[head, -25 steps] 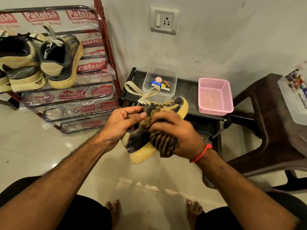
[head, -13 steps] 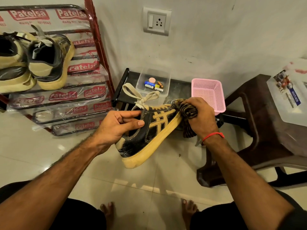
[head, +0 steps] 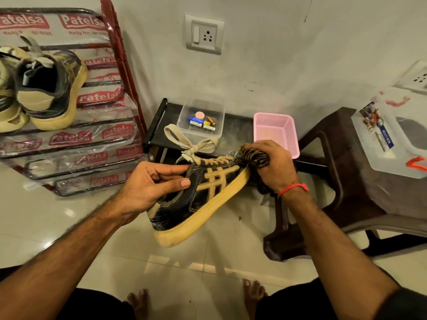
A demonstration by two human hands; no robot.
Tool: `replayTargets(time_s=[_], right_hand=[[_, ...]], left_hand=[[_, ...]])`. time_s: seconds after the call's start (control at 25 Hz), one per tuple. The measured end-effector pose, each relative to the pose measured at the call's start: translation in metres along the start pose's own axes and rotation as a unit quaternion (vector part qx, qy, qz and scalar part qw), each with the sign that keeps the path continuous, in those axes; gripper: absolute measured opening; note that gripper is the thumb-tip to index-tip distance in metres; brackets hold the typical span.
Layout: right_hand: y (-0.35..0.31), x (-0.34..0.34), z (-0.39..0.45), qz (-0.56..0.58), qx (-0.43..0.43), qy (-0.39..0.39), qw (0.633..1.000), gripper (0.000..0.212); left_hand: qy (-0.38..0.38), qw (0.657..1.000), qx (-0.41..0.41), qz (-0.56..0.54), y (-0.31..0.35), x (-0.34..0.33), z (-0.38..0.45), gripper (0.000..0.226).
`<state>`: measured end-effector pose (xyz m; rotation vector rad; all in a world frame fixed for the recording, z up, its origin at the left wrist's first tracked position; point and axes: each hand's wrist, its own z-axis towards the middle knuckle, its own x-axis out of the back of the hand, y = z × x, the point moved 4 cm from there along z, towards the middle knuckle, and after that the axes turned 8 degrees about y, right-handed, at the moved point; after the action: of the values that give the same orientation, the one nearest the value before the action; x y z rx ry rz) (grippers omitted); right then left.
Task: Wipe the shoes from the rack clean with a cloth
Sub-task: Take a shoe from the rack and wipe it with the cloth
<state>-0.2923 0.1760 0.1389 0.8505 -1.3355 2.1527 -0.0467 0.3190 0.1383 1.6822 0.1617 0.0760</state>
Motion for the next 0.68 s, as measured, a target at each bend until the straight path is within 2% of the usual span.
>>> replayTargets(time_s=[0.12,0.2,0.36,0.68], right_hand=[[-0.029,-0.012,-0.017,0.079,0.067,-0.086,0.991,0.036],[-0.04,-0.02,-0.019,0.091,0.099,-0.122,0.983,0.035],[-0.021,-0.014,-0.006,0.026,0.008,-0.051,0.998,0.034],[-0.094,-0.045,-0.059,0.165,0.154,-0.102,0.969,0.043]], left_hand=[[0.009,1.0,0.001,-0.001,-0.003,-0.002,0.001,0.033],[0.019,1.0,0.002,-0.003,-0.004,0.001,0.001,0.032],[0.045,0.999,0.016,-0.005,-0.005,0.004,0.003,0.035],[0.183,0.978,0.092,-0.026,-0.013,0.017,0.014,0.02]])
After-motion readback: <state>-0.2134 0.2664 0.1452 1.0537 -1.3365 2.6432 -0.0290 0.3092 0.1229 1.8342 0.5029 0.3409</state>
